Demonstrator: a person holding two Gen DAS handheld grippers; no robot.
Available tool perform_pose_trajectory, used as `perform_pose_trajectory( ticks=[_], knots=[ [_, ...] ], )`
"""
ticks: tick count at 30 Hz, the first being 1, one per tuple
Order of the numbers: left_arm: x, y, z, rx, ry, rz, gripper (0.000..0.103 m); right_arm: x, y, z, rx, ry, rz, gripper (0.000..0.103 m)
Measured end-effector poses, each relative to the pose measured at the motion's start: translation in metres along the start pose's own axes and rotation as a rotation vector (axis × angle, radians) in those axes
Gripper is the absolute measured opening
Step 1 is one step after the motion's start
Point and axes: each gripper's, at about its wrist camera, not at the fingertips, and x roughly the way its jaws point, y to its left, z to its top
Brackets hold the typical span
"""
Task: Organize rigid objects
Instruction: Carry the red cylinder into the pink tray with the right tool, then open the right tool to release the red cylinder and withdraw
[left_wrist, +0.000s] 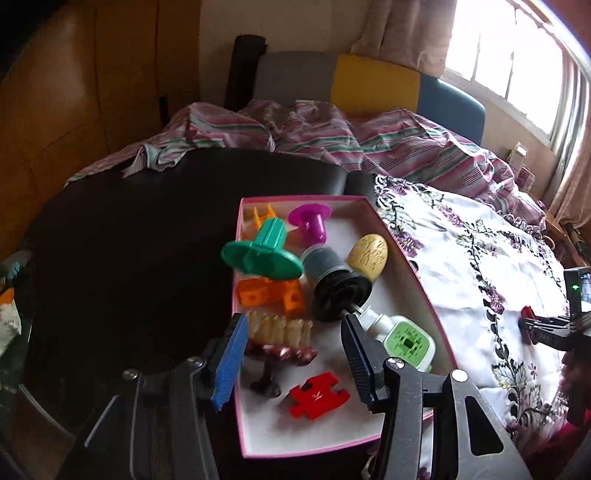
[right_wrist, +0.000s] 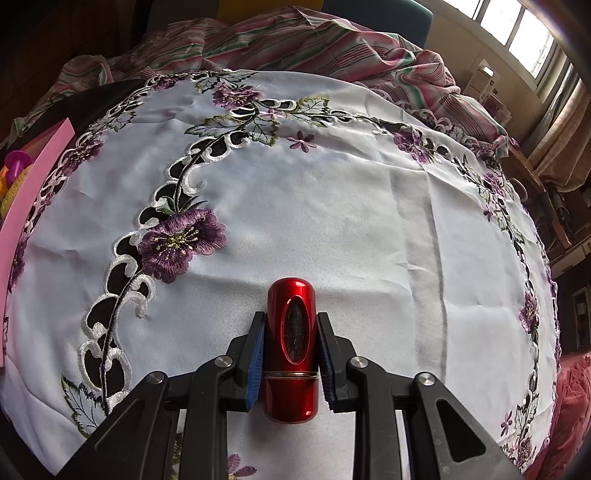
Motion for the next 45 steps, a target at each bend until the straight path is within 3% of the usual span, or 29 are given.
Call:
perform_pose_trajectory(
  ticks=[6,9,15,23,28,34,38,45],
  knots=[
    [-0.003,0.013,-0.009,-0.024,0.009,0.012,0.054,-0.005,0.006,0.004,-0.007,0.006,-0.035,0.025],
    [-0.003,0.019,-0.013,-0.032,0.014,0.022,0.054,-0.021,0.013,0.010,0.018,-0.041,-0.002,0.025],
    [-0.001,0.031,-0.018,-0.060,0.029,0.033,0.054,-0.061,0.066,0.031,-0.037,-0.148,0.157,0.025],
    [0.000,0.042,-0.023,-0.085,0.035,0.047,0.054,-0.100,0.174,0.052,-0.201,-0.234,0.422,0.025],
    [0.000,0.047,-0.024,-0.094,0.035,0.052,0.054,-0.089,0.228,0.064,-0.289,-0.208,0.464,0.025],
    [0.003,0.053,-0.025,-0.106,0.042,0.062,0.054,-0.052,0.260,0.069,-0.324,-0.121,0.456,0.025],
    [0.008,0.056,-0.027,-0.113,0.057,0.064,0.056,-0.035,0.270,0.066,-0.330,-0.063,0.458,0.026],
    [0.008,0.056,-0.026,-0.112,0.050,0.065,0.061,-0.032,0.265,0.063,-0.292,-0.070,0.478,0.032]
  ],
)
